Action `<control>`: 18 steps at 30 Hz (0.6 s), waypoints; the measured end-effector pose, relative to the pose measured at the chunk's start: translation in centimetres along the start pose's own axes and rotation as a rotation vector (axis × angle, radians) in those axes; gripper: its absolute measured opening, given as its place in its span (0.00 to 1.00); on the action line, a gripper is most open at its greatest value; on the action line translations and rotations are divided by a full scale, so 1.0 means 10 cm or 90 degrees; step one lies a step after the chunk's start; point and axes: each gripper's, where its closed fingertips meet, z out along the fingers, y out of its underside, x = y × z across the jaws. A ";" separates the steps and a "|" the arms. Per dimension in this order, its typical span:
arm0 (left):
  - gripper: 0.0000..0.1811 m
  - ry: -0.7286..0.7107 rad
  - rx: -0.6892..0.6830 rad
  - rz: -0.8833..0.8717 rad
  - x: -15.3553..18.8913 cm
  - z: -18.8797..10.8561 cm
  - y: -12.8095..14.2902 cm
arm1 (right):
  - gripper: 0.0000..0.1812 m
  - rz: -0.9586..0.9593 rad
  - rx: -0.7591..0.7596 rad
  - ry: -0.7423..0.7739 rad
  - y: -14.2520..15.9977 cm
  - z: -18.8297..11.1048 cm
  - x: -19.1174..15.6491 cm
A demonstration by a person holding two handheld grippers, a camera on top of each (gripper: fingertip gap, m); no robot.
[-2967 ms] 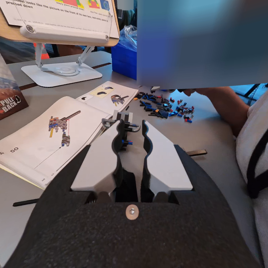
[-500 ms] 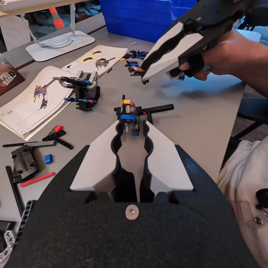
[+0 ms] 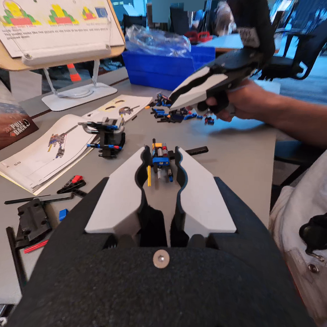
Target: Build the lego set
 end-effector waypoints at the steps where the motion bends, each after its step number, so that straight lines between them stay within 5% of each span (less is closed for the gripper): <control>1: 0.14 0.005 0.015 -0.005 0.00 -0.03 -0.03 | 0.13 0.000 0.000 0.000 0.00 0.00 0.00; 18: 0.13 0.033 -0.123 -0.015 0.16 -0.06 0.30 | 0.13 -0.003 -0.007 0.012 0.05 0.01 0.02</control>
